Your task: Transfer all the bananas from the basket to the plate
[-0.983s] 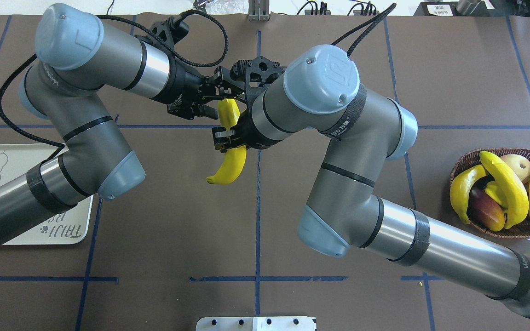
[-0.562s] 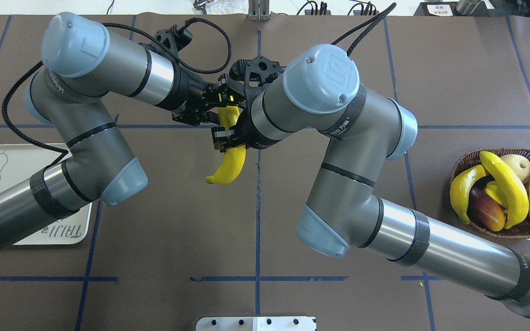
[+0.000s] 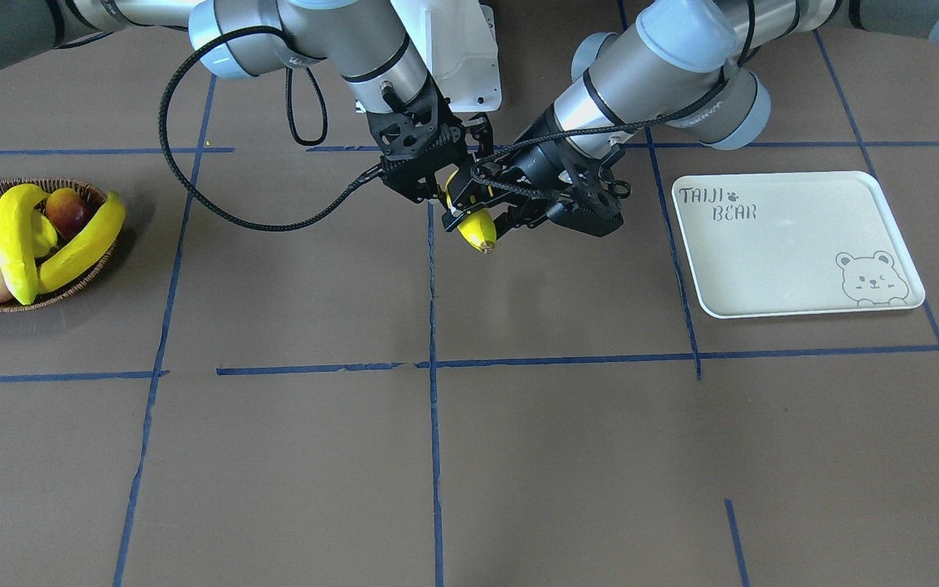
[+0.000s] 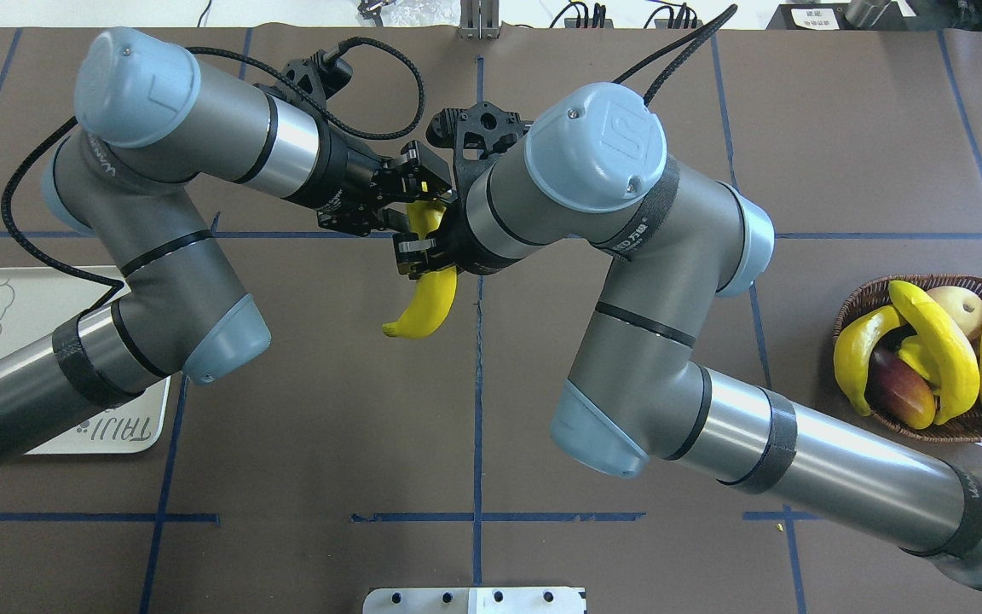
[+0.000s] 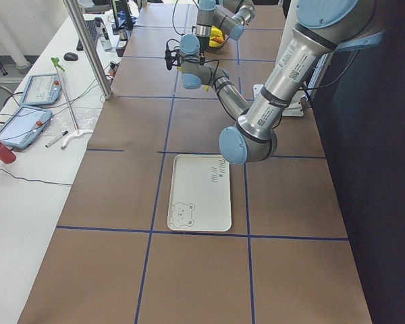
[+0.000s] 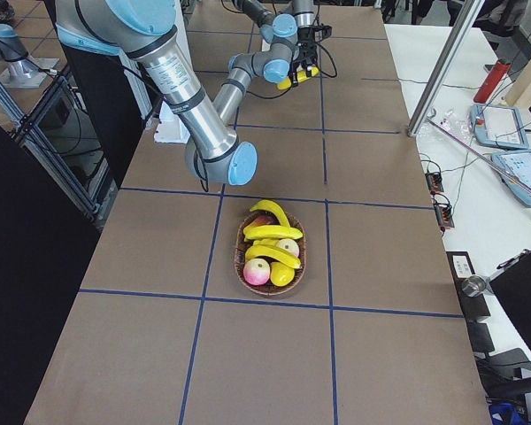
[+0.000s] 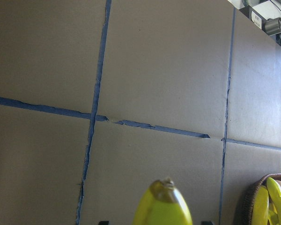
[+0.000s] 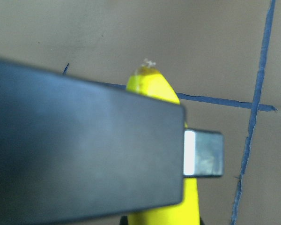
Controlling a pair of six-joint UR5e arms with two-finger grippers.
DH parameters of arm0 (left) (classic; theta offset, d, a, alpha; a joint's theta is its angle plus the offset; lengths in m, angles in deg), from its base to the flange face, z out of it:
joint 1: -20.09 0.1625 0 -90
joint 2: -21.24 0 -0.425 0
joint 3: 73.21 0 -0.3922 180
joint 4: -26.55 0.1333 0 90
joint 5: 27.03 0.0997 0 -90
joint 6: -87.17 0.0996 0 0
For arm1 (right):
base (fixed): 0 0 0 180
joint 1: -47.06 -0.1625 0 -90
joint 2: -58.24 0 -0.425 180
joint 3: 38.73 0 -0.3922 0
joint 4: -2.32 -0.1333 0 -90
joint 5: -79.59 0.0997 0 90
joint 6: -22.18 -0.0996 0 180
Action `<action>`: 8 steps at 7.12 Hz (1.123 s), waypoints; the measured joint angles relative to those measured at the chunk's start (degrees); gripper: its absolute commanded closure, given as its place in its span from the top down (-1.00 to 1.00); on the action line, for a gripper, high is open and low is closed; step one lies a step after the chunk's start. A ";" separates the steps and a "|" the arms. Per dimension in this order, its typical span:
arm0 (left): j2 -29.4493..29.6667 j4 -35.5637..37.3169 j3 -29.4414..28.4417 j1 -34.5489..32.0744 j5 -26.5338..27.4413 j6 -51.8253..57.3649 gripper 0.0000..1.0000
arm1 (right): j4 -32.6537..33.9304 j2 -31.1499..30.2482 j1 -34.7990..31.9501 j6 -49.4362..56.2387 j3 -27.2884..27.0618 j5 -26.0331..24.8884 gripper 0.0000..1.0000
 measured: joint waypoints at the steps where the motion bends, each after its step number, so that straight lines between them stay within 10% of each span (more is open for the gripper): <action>1: 0.00 0.01 0.03 0.04 0.26 -0.44 0.43 | 0.06 -0.03 0.00 0.00 -0.01 -0.09 -0.90; 5: 0.36 0.18 0.06 0.51 3.17 -3.80 0.26 | 0.16 -0.14 0.00 0.04 -0.03 -0.30 -0.90; 7: 0.43 0.27 0.09 0.66 3.69 -4.05 -0.87 | 0.16 -0.13 0.00 0.05 -0.03 -0.31 -0.81; 8: 0.43 0.26 0.15 0.69 3.74 -4.05 -1.00 | 0.16 -0.10 0.00 0.07 -0.03 -0.31 -0.21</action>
